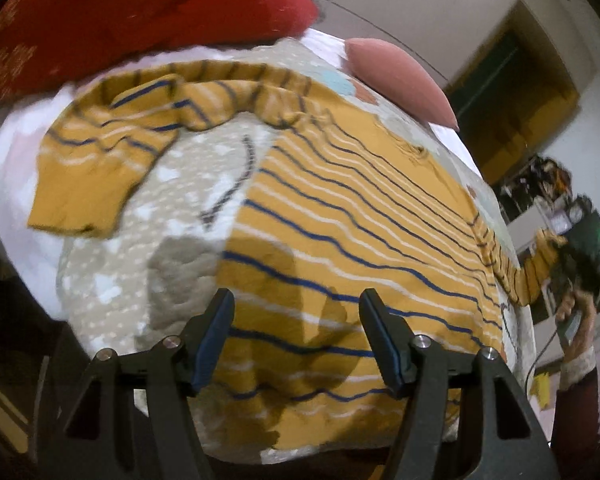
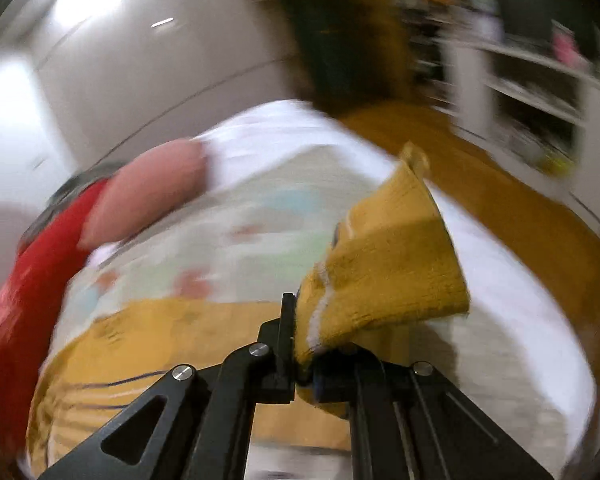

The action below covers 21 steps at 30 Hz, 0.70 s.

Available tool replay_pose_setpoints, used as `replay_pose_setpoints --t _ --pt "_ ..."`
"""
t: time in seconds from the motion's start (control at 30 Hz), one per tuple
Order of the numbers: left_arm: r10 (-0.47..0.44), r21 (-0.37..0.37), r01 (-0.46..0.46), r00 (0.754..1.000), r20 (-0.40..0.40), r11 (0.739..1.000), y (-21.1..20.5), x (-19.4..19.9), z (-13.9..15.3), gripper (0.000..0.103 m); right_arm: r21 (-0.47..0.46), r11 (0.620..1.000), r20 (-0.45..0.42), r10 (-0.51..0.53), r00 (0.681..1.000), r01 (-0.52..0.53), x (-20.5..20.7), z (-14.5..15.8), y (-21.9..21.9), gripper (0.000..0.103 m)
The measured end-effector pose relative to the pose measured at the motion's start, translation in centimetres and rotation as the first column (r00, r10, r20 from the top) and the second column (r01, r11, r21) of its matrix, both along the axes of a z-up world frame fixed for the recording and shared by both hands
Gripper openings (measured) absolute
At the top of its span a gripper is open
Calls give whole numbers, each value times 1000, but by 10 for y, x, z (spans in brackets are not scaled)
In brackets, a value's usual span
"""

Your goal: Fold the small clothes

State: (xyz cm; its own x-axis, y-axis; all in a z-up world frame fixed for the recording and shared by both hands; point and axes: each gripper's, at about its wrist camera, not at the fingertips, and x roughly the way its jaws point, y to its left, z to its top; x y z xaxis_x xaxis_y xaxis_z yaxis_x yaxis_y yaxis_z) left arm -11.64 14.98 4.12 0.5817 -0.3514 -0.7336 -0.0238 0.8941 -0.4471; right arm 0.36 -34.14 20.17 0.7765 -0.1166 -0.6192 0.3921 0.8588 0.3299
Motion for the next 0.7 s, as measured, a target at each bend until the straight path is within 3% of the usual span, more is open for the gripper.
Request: replay_pose_setpoints --t 0.13,0.33,0.5,0.63,0.7 --pt "48 -1 -48 999 27 999 27 -13 -2 64 -19 967 6 255 967 -255 71 17 123 7" --pt "153 33 -154 988 31 988 79 -37 -16 64 -24 844 -126 529 840 -535 151 -29 308 7" --pt "242 4 -242 970 -20 970 121 -51 -37 64 -75 760 -283 605 744 -646 177 -88 409 7" --pt "272 -21 -272 962 -33 962 136 -55 -47 64 -201 699 -364 597 715 -686 174 -107 451 11" --pt "272 -31 -273 962 -36 962 136 -55 -50 64 -261 667 -383 592 709 -698 171 -105 461 21"
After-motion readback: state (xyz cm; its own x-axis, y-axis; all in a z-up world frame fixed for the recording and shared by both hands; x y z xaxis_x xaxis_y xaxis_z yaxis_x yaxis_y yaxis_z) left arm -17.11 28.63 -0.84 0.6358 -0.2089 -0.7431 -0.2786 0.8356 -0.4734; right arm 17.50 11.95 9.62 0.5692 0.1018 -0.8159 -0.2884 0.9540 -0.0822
